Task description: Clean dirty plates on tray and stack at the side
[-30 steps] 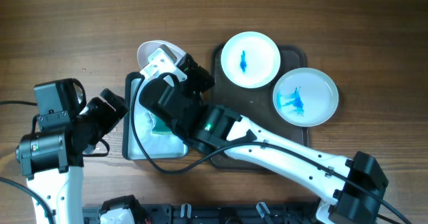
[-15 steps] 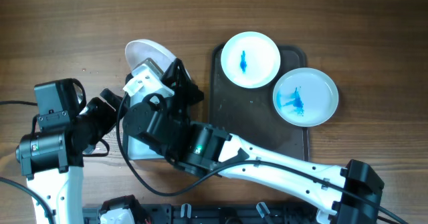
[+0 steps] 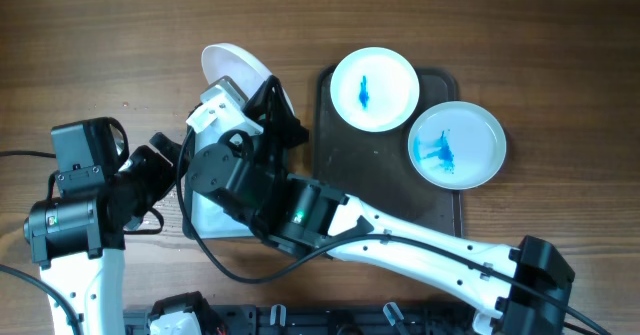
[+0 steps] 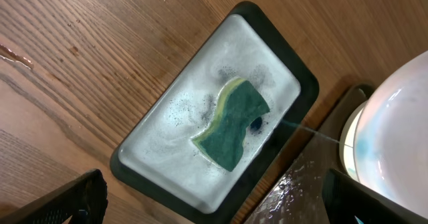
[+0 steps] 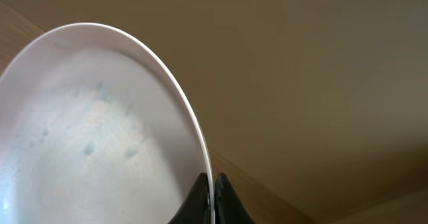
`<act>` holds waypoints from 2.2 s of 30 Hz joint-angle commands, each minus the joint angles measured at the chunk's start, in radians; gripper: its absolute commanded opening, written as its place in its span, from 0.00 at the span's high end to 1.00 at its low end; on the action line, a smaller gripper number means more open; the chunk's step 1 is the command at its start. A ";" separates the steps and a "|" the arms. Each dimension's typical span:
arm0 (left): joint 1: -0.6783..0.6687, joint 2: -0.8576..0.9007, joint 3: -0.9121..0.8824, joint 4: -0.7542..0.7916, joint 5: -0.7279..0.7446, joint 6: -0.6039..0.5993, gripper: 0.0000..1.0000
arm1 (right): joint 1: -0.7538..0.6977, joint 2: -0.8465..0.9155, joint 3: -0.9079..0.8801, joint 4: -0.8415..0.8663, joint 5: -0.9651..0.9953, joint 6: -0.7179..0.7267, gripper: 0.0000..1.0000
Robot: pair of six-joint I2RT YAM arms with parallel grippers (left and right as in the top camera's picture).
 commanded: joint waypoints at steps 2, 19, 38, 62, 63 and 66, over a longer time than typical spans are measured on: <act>0.006 -0.005 0.003 -0.001 0.008 0.007 0.00 | 0.000 0.032 0.014 0.005 0.034 -0.032 0.96; 0.006 -0.005 0.003 -0.001 0.008 0.007 0.00 | -0.230 0.021 0.014 -0.466 -0.988 0.655 0.96; 0.006 -0.005 0.003 -0.001 0.008 0.007 0.00 | -1.405 -0.329 -0.001 -0.819 -1.561 0.808 0.95; 0.006 -0.005 0.003 -0.001 0.008 0.007 0.00 | -1.895 0.101 -0.215 -0.824 -1.302 0.796 0.69; 0.006 -0.005 0.003 -0.001 0.008 0.007 0.00 | -1.886 0.092 -0.215 -0.832 -1.312 0.792 0.65; 0.006 -0.005 0.003 0.000 0.008 0.007 0.00 | -1.841 0.034 -0.215 -0.843 -1.316 0.769 0.57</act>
